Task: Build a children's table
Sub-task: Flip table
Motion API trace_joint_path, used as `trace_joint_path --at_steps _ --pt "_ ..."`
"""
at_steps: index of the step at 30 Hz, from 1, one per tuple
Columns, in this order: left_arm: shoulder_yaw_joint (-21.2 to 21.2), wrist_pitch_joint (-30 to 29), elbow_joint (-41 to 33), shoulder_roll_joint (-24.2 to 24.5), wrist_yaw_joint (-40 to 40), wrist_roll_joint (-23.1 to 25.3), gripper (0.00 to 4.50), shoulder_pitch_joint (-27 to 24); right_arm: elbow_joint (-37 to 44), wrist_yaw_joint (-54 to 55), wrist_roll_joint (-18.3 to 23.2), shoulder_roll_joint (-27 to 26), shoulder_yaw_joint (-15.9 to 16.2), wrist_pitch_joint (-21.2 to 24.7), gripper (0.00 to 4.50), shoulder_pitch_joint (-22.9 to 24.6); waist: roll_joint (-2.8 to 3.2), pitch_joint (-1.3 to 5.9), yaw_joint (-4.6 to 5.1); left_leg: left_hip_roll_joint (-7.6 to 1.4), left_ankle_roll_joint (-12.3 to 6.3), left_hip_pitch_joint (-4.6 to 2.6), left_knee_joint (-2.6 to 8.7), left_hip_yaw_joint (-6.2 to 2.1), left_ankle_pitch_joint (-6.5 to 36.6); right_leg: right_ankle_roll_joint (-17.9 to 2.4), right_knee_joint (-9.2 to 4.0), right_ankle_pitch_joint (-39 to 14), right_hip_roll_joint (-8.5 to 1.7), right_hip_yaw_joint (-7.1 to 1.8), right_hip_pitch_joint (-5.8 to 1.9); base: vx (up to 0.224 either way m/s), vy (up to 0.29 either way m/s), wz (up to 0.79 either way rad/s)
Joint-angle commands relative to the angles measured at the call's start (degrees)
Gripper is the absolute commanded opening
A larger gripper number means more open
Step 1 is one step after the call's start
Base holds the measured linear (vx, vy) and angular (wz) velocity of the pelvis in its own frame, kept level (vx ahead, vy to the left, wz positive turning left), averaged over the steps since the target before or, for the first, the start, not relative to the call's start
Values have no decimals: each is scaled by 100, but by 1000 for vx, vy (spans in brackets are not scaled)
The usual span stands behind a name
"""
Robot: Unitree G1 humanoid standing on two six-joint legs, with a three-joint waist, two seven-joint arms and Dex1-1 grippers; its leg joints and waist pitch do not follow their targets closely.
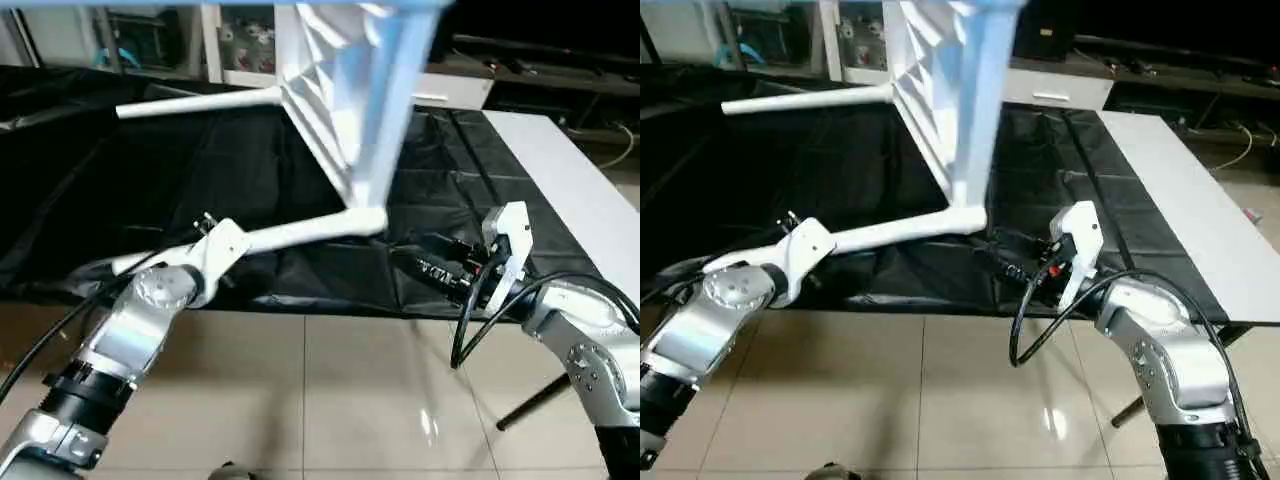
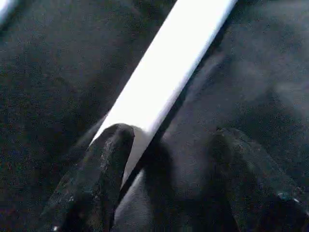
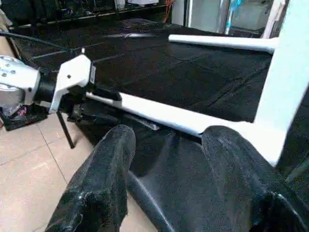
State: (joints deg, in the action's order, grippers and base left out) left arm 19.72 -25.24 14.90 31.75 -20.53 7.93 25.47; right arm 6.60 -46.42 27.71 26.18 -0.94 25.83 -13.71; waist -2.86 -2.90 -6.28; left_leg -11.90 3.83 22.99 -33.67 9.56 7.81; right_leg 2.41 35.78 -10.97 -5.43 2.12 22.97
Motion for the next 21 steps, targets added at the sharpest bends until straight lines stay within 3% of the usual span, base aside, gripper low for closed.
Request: trace_joint_path --at_steps 1,6,8,10,12,13,15,16,17,19,20,21 --pt "88 101 129 66 130 217 310 70 -4 39 -65 50 25 -69 254 -9 73 331 -14 -70 438 -207 488 -61 2853 -574 -576 -2349 -192 -103 -48 0 0 0" --pt "-197 253 -179 -15 64 54 310 -155 47 65 -65 18 2 -66 254 14 105 333 -23 -80 454 -212 495 -59 2918 -714 -559 -2143 -192 -112 -45 0 0 0" --pt "-823 543 -732 -429 112 -615 310 -452 183 219 94 -103 -161 3 254 66 112 334 -36 -91 466 -208 498 -53 2918 -842 -548 -1984 -201 -110 -56 0 0 0" --pt "-1183 554 -1181 -719 224 -1022 310 -695 306 437 230 -248 -332 49 254 105 113 349 -60 -110 462 -217 494 -45 2840 -968 -517 -1720 -194 -111 -53 0 0 0" --pt "-1380 735 -1645 -897 439 -1185 310 -929 423 959 241 -519 -541 52 254 156 83 343 -46 -92 398 -171 505 -25 2705 -910 -512 -1602 -172 -112 -76 0 0 0" --pt "-1400 920 -1835 -946 563 -1161 310 -1005 451 1299 95 -684 -605 -51 254 214 83 343 -46 -92 398 -171 505 -25 2705 -910 -512 -1602 -172 -112 -76 0 0 0" --pt "-1565 1266 -2093 -1234 883 -1243 310 -1076 423 1879 -369 -979 -616 -459 254 373 86 335 -47 -87 417 -176 506 -16 2662 -722 -554 -1824 -177 -119 -68 0 0 0" --pt "-1646 1294 -2164 -1337 990 -1277 310 -1080 373 2090 -564 -1095 -586 -631 254 433 88 340 -55 -60 351 -155 489 30 2574 -674 -593 -1937 -240 -152 -77 0 0 0" --pt "-1713 1321 -2199 -1411 1063 -1255 310 -1078 328 2266 -678 -1194 -577 -719 254 468 50 356 -76 -31 79 -104 454 69 2326 -628 -657 -2093 -360 -206 -138 0 0 0" --pt "-1797 1307 -2186 -1509 1149 -1218 310 -1039 220 2547 -828 -1339 -585 -844 254 443 29 363 -120 -1 -261 -38 372 95 1960 -537 -733 -2247 -520 -300 -203 0 0 0" --pt "-1847 1277 -2188 -1570 1156 -1226 310 -1026 172 2676 -883 -1396 -598 -891 254 409 17 380 -279 88 -1096 370 -29 -188 1045 -79 -1003 -2804 -1378 -134 -526 9 59 11" --pt "-1854 1267 -2182 -1585 1165 -1227 310 -1016 155 2713 -899 -1411 -605 -905 254 396 -27 364 -232 89 -1229 460 -268 -276 865 -36 -1075 -2949 -1626 -165 -550 10 138 22"
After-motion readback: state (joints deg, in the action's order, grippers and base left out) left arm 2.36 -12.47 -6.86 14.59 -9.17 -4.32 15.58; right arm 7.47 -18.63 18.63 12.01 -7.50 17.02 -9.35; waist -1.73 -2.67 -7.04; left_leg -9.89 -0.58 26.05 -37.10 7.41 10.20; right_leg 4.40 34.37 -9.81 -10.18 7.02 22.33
